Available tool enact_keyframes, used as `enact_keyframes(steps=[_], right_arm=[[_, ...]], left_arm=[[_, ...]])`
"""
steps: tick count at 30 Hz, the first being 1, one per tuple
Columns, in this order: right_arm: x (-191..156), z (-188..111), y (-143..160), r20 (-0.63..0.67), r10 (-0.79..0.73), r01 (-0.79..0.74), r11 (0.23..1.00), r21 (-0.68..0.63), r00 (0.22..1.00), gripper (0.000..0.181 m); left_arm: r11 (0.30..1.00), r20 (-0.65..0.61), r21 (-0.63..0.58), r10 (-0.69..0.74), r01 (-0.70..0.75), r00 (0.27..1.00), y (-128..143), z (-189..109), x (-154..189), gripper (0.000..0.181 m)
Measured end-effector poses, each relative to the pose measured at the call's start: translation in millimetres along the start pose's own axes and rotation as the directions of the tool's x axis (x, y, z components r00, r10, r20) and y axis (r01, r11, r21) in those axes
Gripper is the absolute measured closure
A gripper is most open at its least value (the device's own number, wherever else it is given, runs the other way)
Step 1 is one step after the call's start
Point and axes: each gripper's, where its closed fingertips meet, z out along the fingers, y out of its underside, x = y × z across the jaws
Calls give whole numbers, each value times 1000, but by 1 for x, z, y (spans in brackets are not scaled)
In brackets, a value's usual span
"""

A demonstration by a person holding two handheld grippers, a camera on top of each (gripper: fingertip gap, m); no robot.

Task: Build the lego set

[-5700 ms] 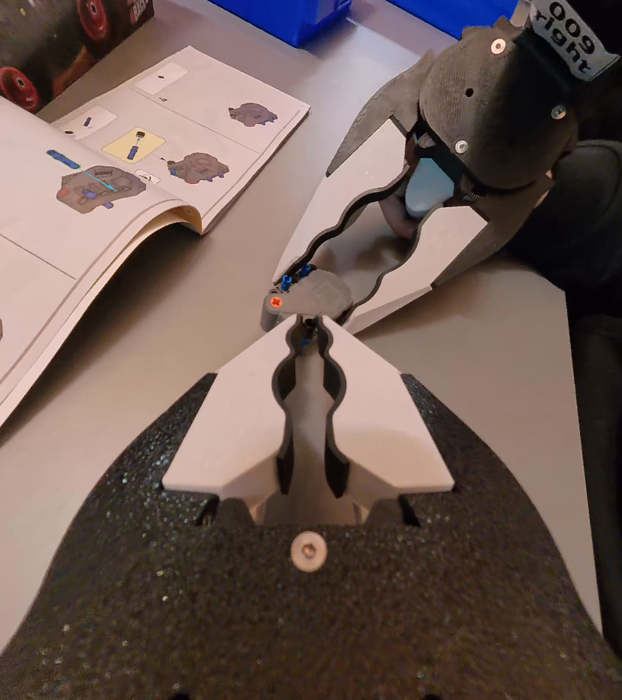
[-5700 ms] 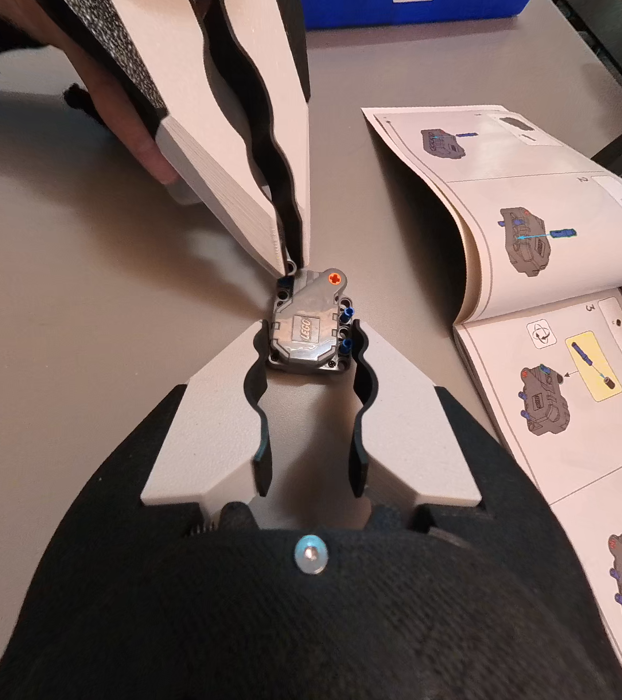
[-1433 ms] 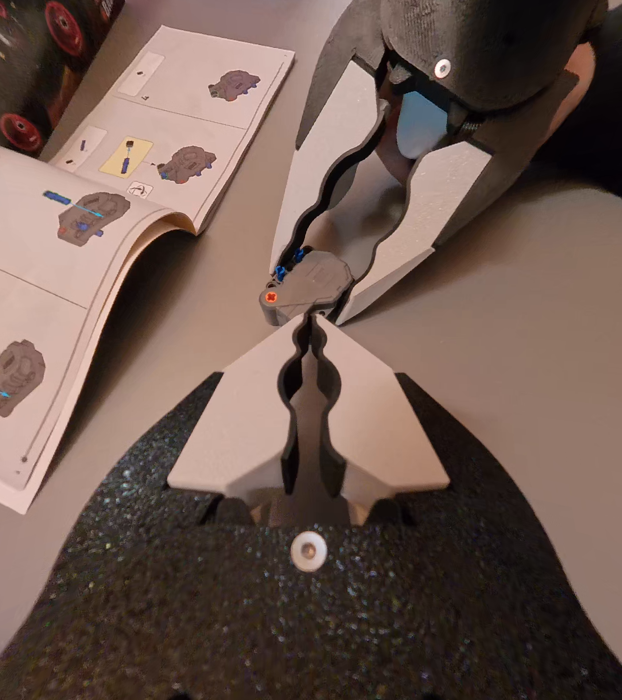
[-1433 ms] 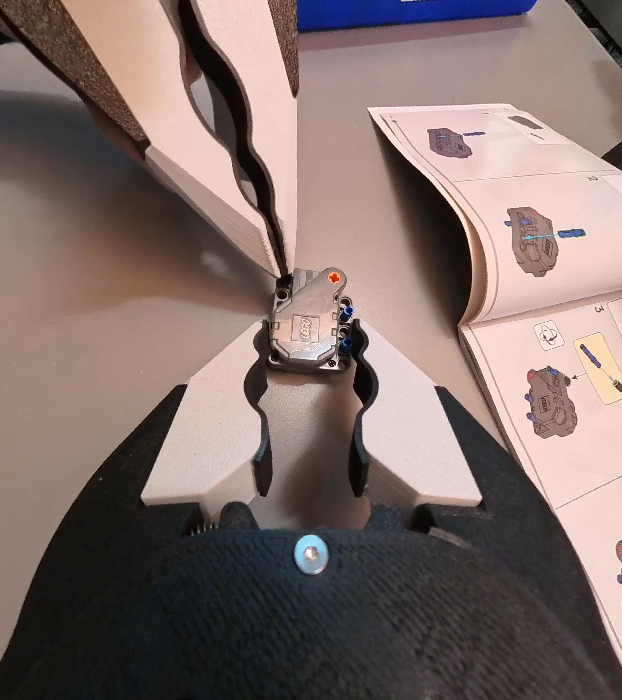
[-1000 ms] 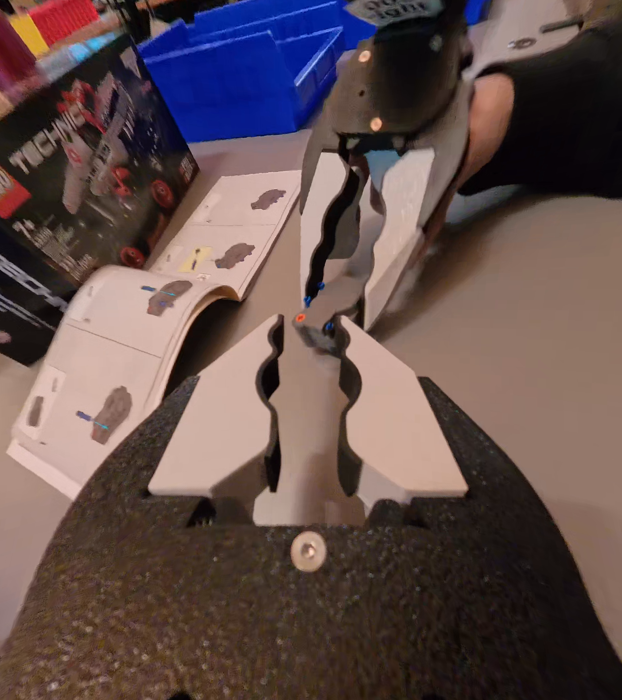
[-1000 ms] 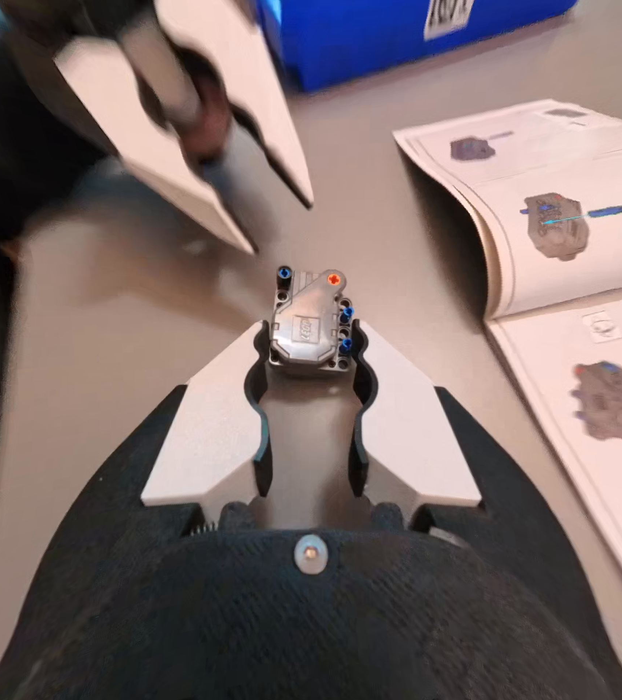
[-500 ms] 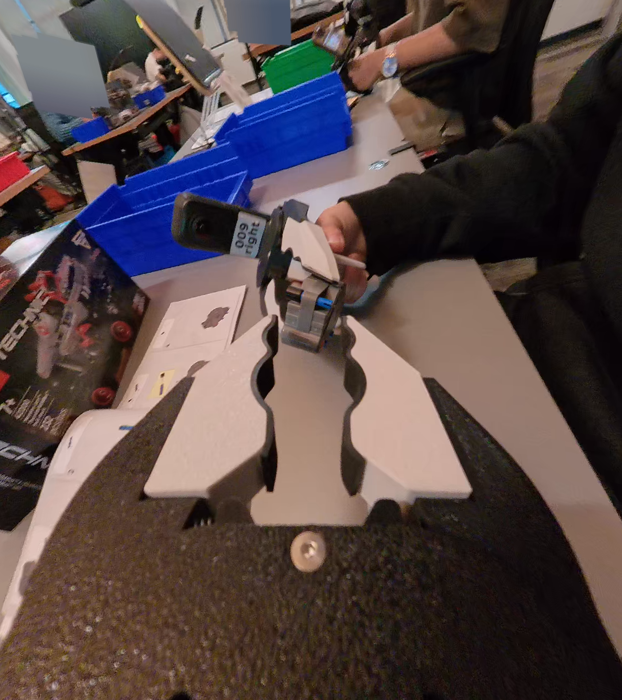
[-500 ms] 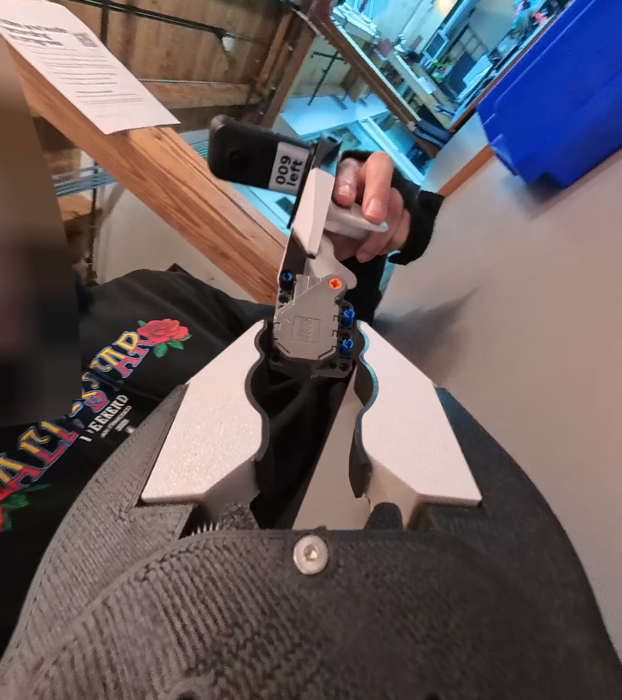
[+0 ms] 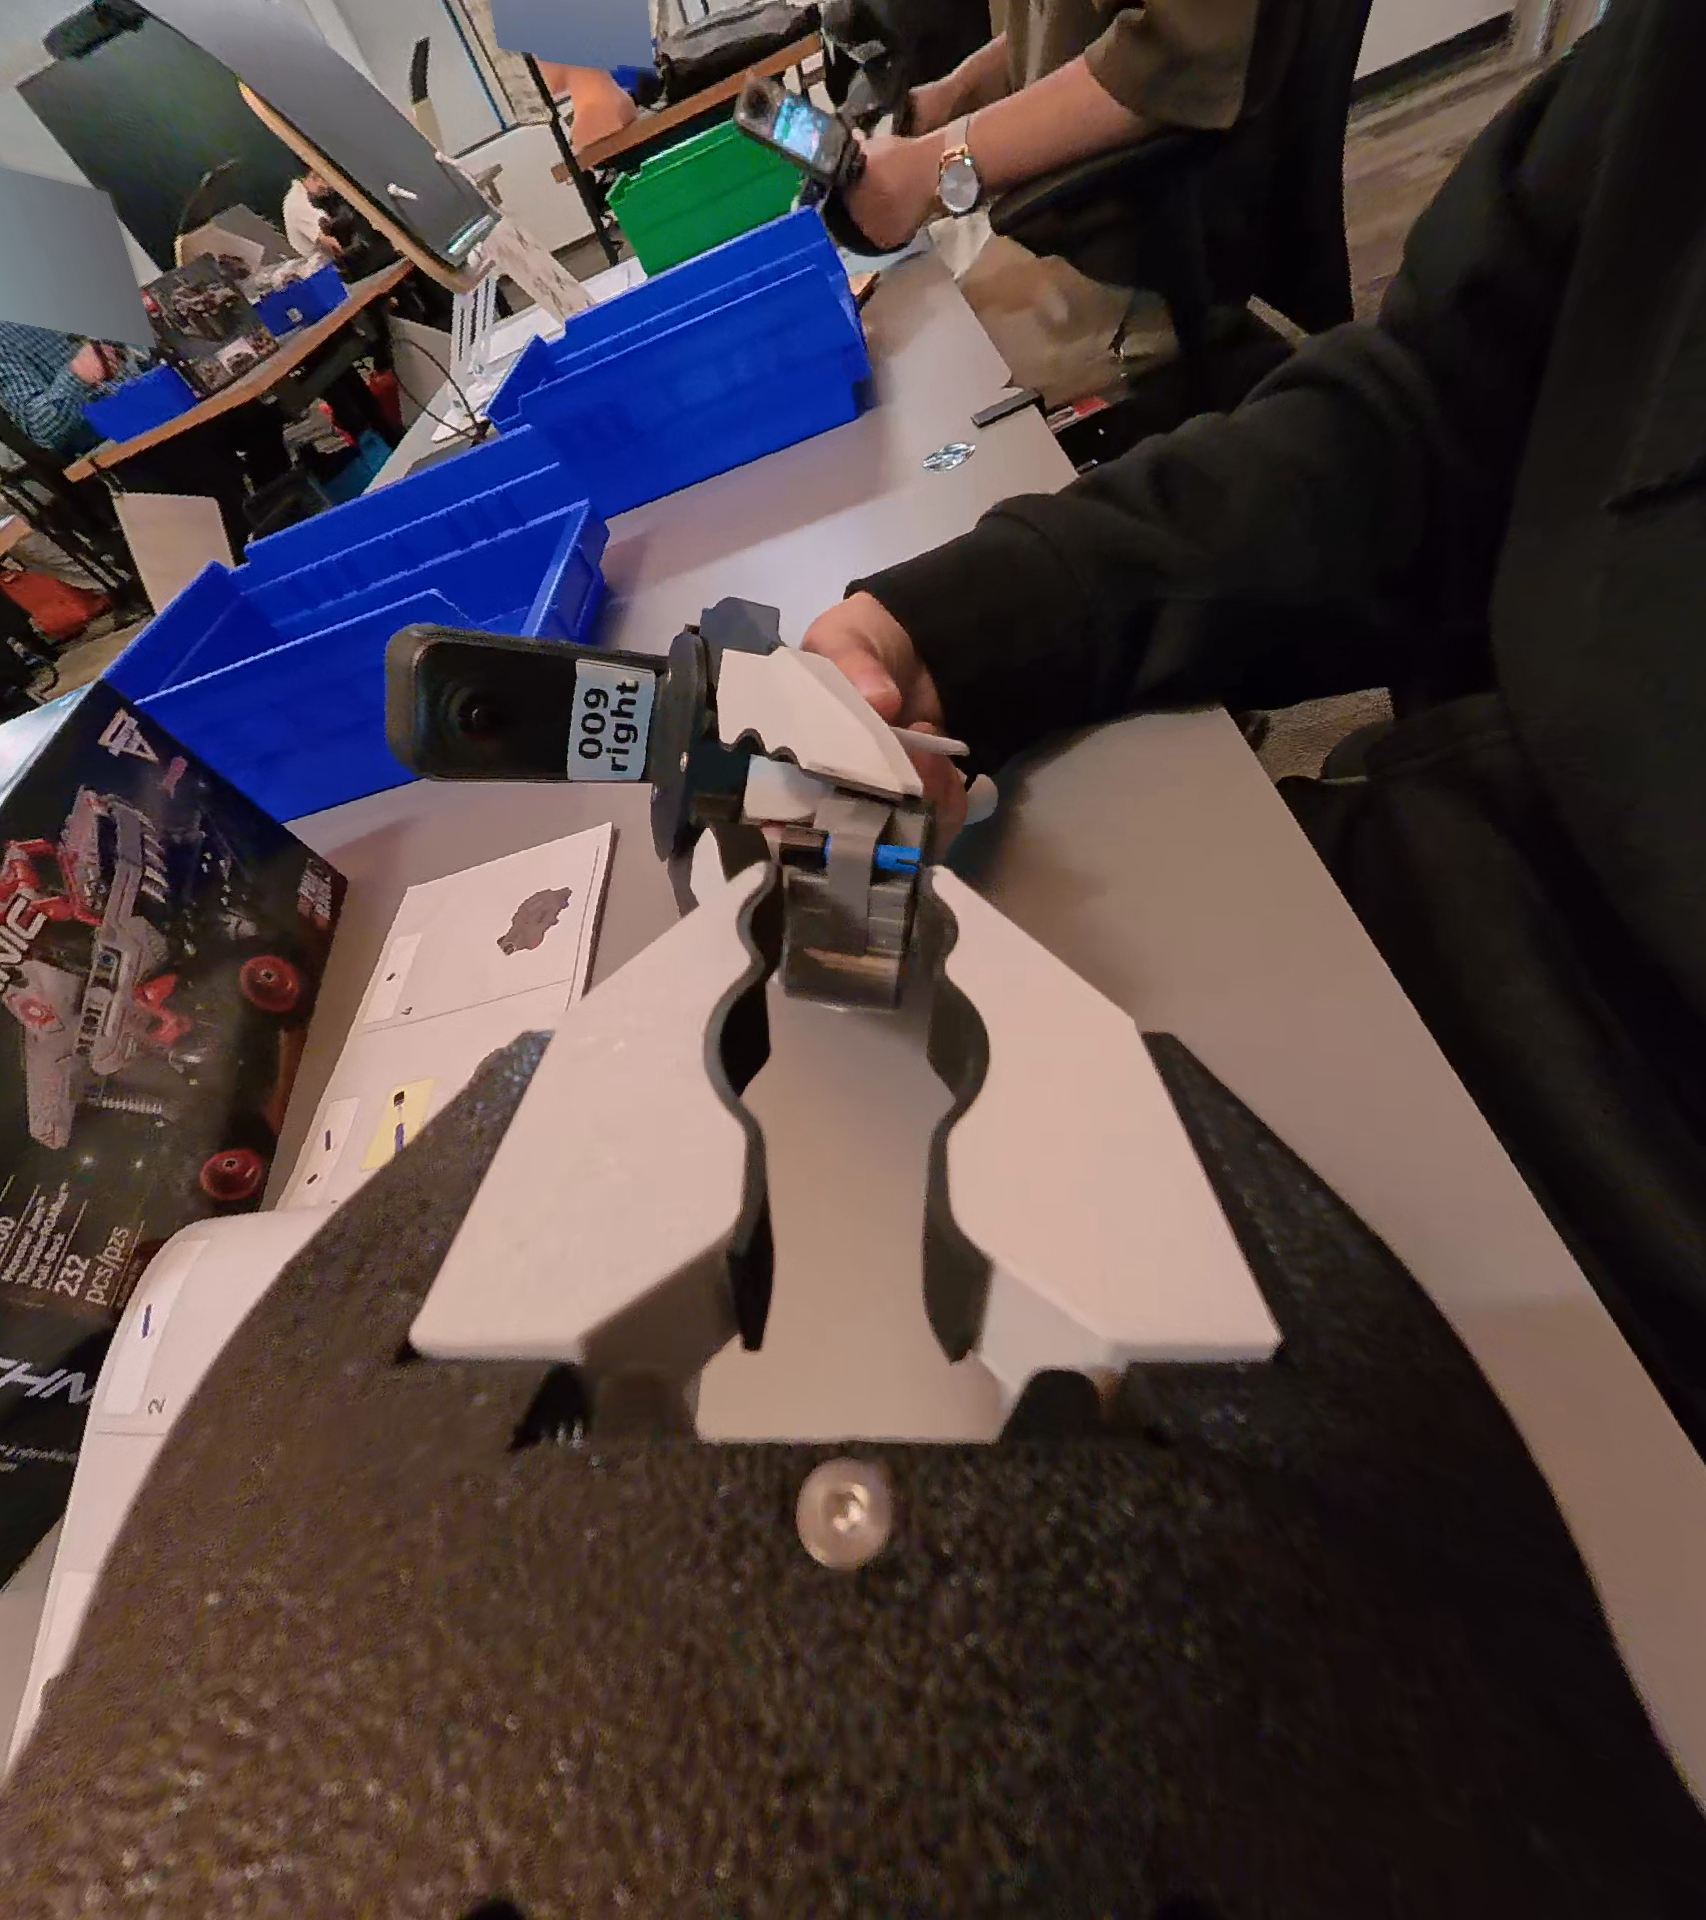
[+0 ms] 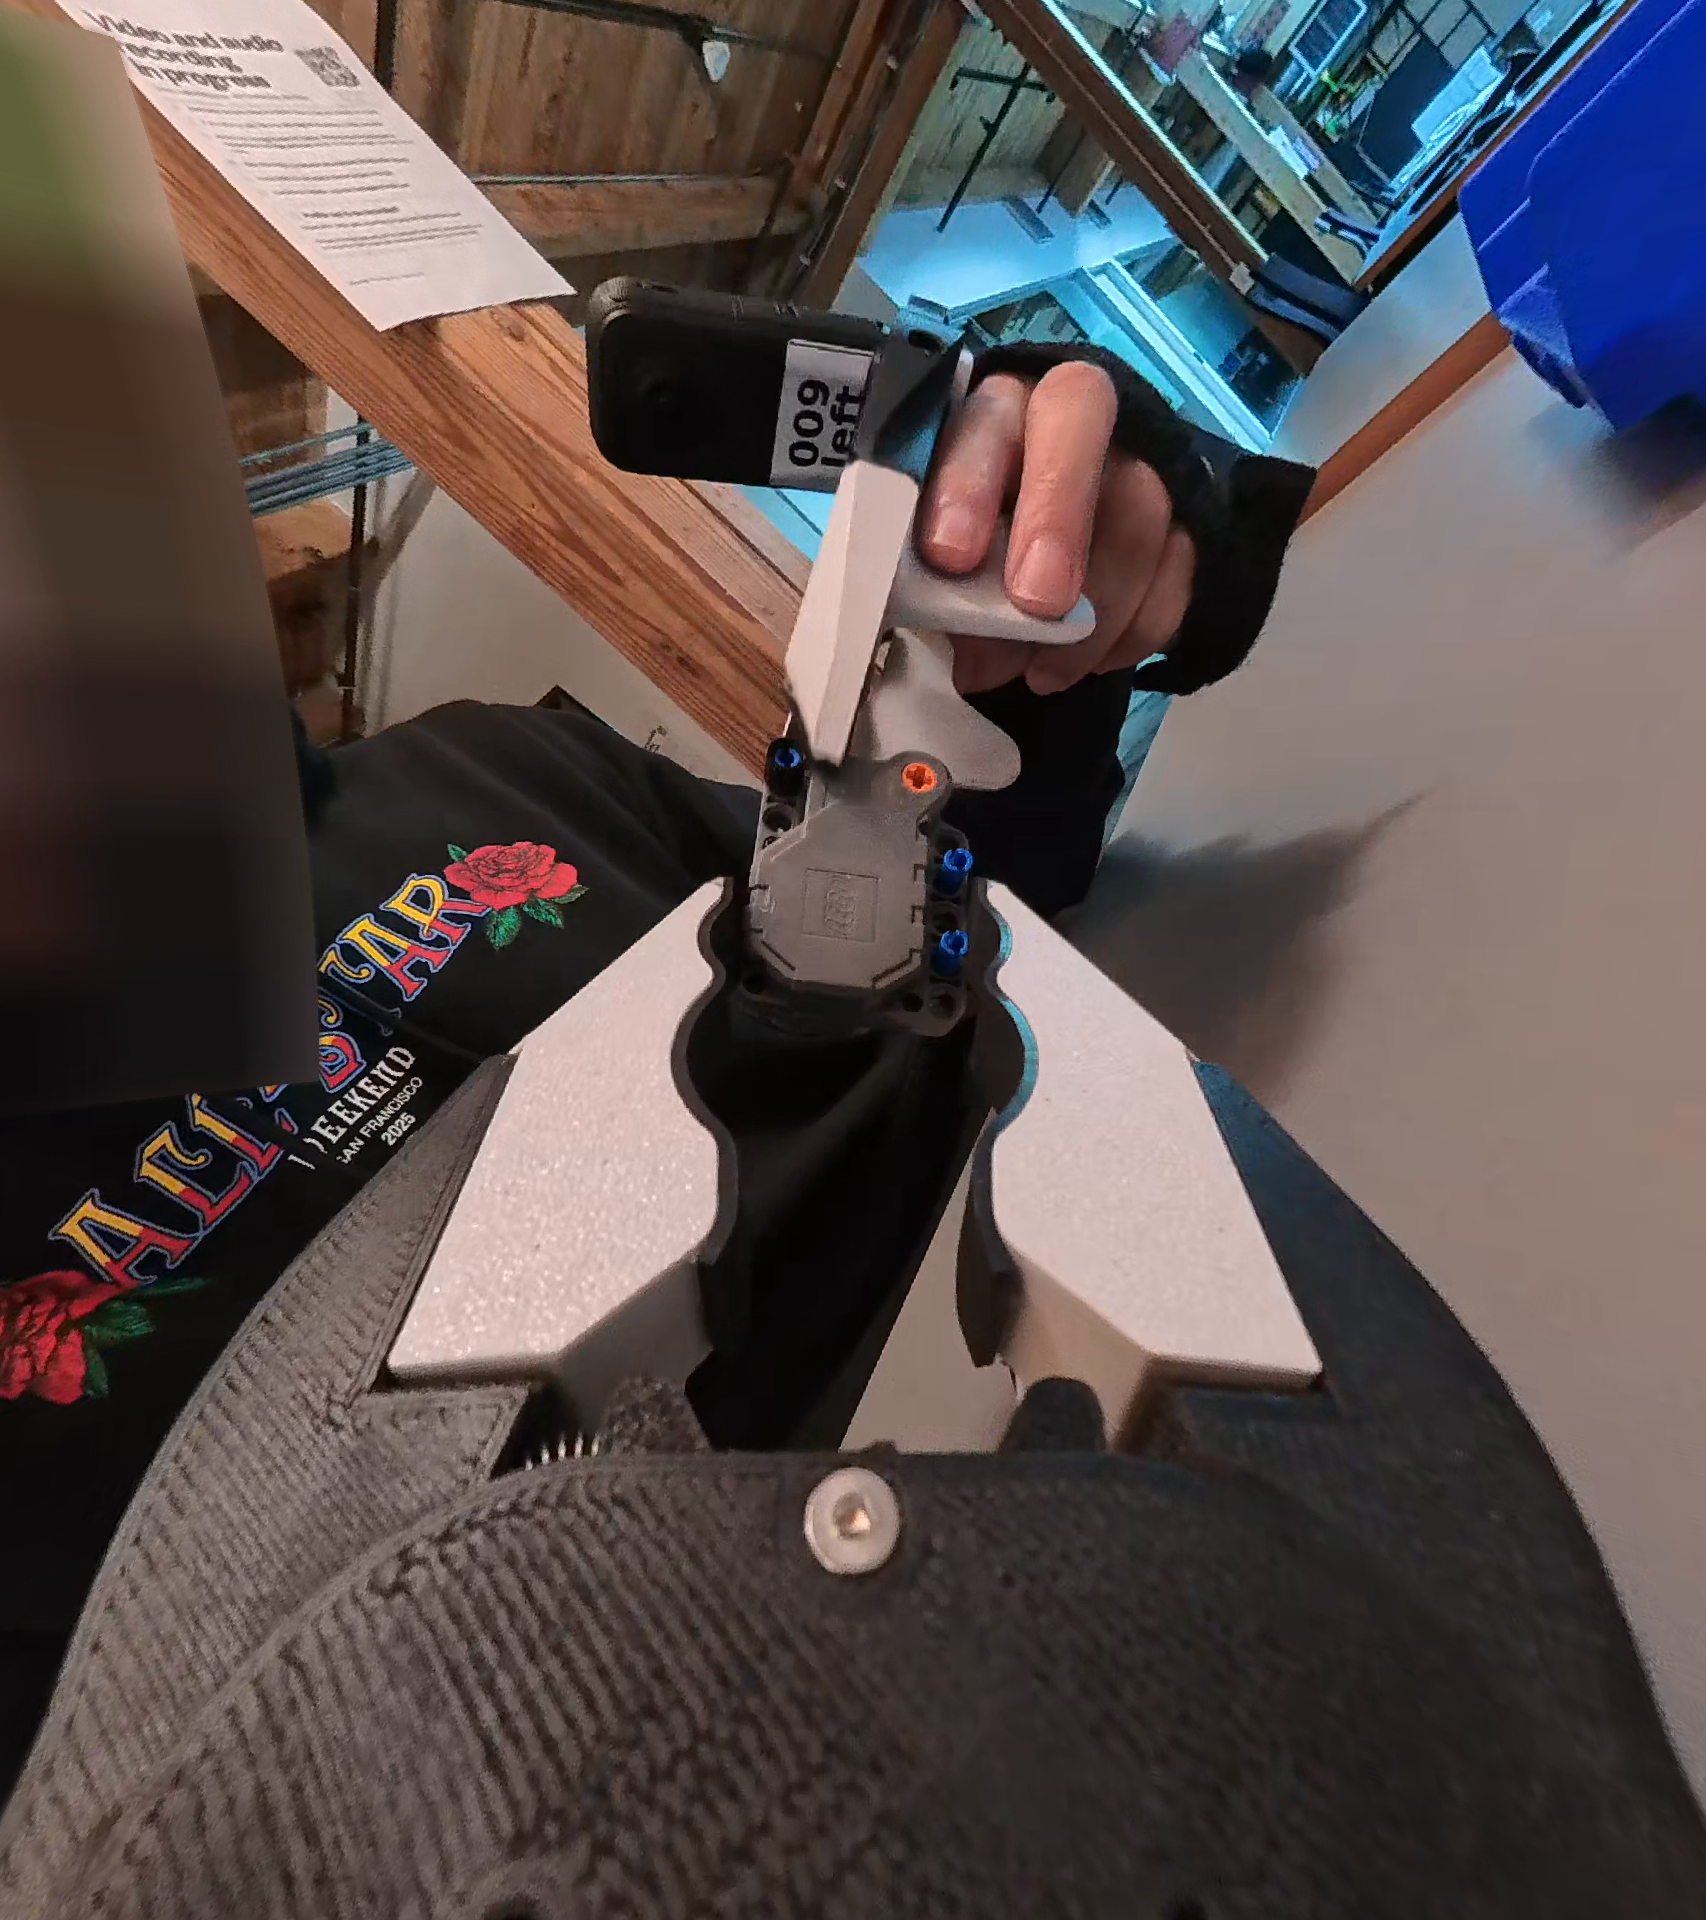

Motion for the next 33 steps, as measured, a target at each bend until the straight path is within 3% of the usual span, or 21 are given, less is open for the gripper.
enact_keyframes(steps=[22,33], right_arm=[[0,-3,-2,29,28,-29,999,33,999,140],[-1,1,3,16,-33,33,999,2,999,140]], left_arm=[[1000,28,0,2,-2,1000,0,3,-3,160],[998,21,14,68,-68,997,-1,1,3,160]])
